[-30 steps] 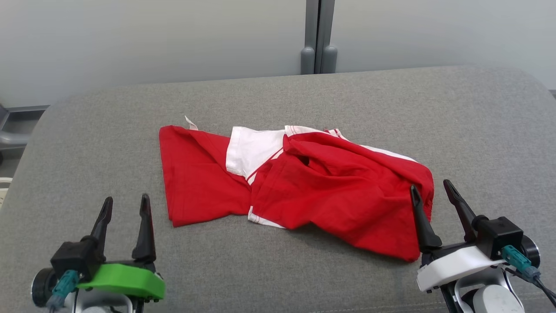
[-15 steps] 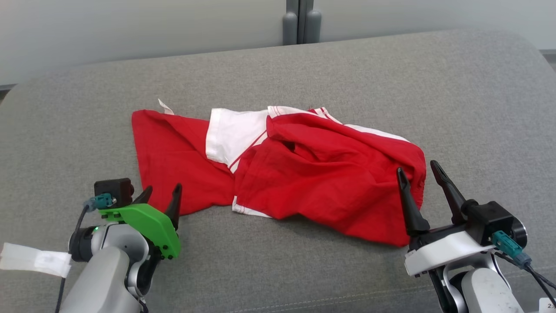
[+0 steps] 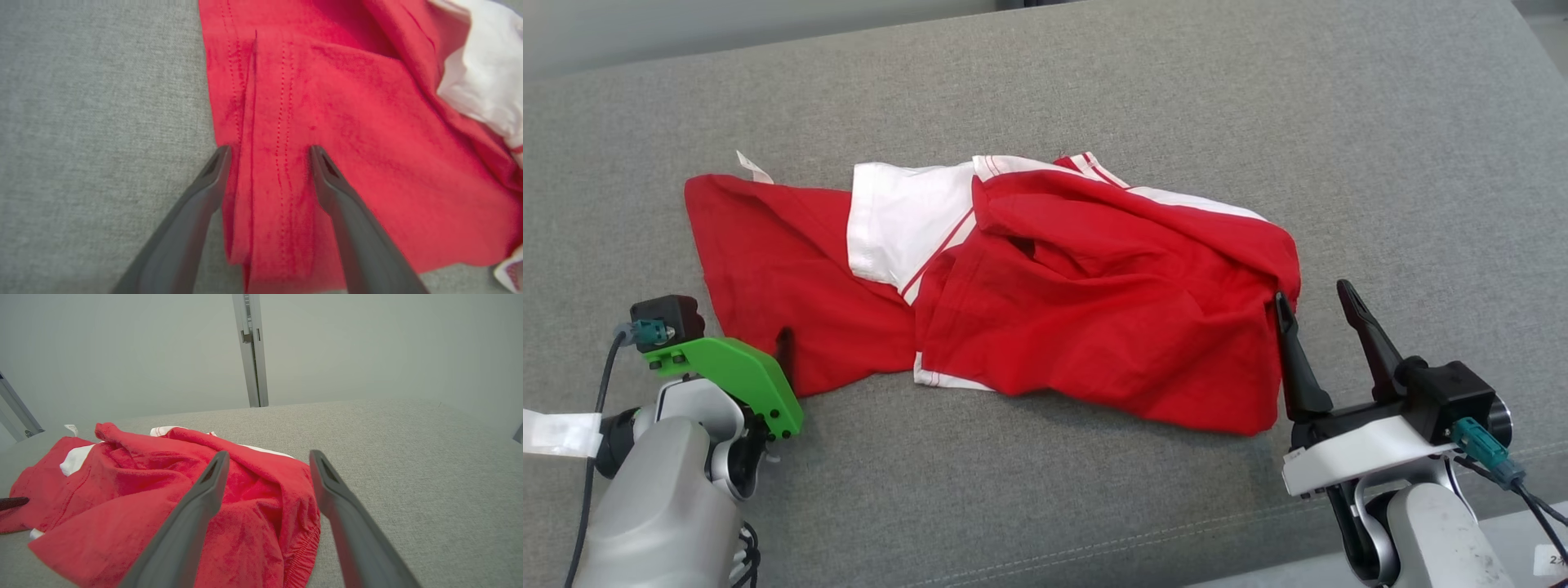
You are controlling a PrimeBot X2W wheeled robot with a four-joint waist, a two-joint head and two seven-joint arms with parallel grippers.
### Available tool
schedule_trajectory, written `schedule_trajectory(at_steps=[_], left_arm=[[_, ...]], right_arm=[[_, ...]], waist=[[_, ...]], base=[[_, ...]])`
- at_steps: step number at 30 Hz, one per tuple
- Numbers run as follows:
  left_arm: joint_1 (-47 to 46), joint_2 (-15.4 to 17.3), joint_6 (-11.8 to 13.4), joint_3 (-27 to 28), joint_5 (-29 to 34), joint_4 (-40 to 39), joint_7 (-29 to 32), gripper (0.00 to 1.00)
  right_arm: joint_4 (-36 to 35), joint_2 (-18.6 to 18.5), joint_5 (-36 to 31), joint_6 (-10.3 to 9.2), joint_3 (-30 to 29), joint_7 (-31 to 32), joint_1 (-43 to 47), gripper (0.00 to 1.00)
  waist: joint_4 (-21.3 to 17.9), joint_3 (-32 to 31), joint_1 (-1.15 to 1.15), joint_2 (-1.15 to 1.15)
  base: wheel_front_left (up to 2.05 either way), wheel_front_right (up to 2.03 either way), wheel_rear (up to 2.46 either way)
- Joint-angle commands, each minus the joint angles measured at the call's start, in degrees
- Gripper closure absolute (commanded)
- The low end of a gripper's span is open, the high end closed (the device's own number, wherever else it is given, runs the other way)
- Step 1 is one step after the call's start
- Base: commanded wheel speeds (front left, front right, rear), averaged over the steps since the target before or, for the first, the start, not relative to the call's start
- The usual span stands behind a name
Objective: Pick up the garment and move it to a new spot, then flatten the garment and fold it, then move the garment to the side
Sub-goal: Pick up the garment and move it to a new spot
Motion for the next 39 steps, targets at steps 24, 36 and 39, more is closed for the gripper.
schedule_trajectory(at_steps=[24,36,39], left_arm=[[-15.31,9.33,4.65,-4.11,12.23,-30.86,-7.29,1.0],[-27.61,16.14,4.5,-5.47,18.17,-44.46,3.25,1.0],[-30.18,18.95,4.38,-4.0,18.48,-42.0,5.69,1.0]], right_arm=[[0.35,-0.01,-0.11,-0.02,-2.8,-0.99,-0.17,0.0],[0.01,-0.03,0.74,-0.02,-3.2,-0.99,-0.22,0.0],[-0.09,-0.02,0.93,-0.02,-3.0,-0.99,-0.19,0.0]], waist=[[4.4,-1.81,0.0,-0.01],[4.16,-1.89,0.0,-0.01],[4.06,-1.66,0.0,-0.01]], base=[[0.0,0.0,0.0],[0.0,0.0,0.0],[0.0,0.0,0.0]])
